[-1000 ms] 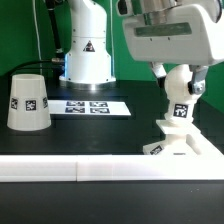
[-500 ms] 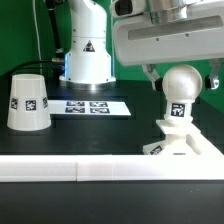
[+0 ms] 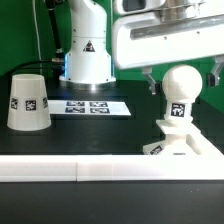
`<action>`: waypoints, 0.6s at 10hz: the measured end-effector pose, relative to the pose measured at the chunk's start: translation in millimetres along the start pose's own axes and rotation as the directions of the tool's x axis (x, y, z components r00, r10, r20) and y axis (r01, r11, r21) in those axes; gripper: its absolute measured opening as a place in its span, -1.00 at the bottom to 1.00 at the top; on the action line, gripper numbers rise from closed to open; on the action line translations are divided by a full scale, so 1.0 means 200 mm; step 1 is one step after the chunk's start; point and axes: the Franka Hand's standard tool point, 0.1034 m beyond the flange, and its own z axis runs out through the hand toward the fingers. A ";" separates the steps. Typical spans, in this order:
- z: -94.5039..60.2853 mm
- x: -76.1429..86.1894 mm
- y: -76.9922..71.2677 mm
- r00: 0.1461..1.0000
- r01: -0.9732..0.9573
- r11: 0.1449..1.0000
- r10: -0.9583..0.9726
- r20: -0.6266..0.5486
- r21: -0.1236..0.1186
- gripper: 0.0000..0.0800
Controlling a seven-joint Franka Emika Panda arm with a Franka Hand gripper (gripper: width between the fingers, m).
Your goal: Assemble lamp
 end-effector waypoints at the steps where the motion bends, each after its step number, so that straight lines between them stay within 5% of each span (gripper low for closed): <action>1: 0.00 0.01 0.00 0.993 0.120 0.993 -0.120 -0.006 -0.007 0.75; 3: 0.00 0.01 -0.01 0.943 0.333 0.942 -0.334 -0.010 -0.039 0.75; 6: 0.01 0.01 -0.01 0.868 0.496 0.867 -0.497 -0.015 -0.045 0.75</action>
Offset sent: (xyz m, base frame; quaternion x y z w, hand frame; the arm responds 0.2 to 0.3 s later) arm -0.0024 0.0057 0.0008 -0.0438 0.0417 -0.2220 0.9732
